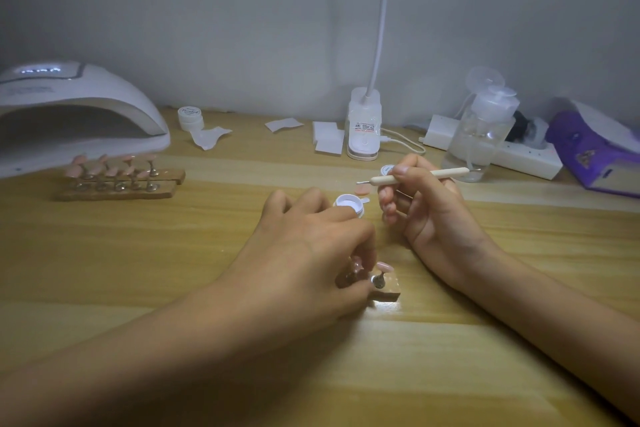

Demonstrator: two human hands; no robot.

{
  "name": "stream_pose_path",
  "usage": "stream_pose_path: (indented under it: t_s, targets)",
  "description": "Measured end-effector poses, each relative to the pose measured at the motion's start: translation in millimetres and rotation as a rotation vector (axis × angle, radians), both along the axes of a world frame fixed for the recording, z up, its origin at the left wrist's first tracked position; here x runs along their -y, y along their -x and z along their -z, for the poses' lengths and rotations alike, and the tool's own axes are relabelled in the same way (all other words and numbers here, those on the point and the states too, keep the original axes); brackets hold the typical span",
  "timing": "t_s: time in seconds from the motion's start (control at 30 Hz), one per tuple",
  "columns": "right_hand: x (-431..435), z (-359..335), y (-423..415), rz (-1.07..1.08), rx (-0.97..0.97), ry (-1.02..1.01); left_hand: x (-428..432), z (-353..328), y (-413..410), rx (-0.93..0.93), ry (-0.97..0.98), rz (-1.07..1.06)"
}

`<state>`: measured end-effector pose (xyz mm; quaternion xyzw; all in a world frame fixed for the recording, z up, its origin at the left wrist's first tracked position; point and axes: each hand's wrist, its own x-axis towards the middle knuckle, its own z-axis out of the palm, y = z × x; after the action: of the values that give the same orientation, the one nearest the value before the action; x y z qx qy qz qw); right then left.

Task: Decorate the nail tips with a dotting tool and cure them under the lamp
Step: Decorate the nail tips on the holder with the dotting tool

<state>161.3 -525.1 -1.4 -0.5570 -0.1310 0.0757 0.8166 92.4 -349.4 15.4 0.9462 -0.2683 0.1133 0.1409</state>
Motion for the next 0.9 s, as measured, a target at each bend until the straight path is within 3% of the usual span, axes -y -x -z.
stream_pose_path:
  t_s: [0.37,0.53,0.8,0.9]
  targets:
    - [-1,0,1,0.018,-0.017,0.003,12,-2,1,0.128,0.002,0.101]
    - [-1,-1,2,0.019,-0.024,-0.013,14,-5,5,0.307,-0.072,0.147]
    - [2,0,-1,0.070,-0.064,-0.050,-22,-34,-29,-0.011,0.694,0.136]
    - [2,1,-1,0.092,0.071,0.004,-35,-17,-46,-0.293,0.897,0.065]
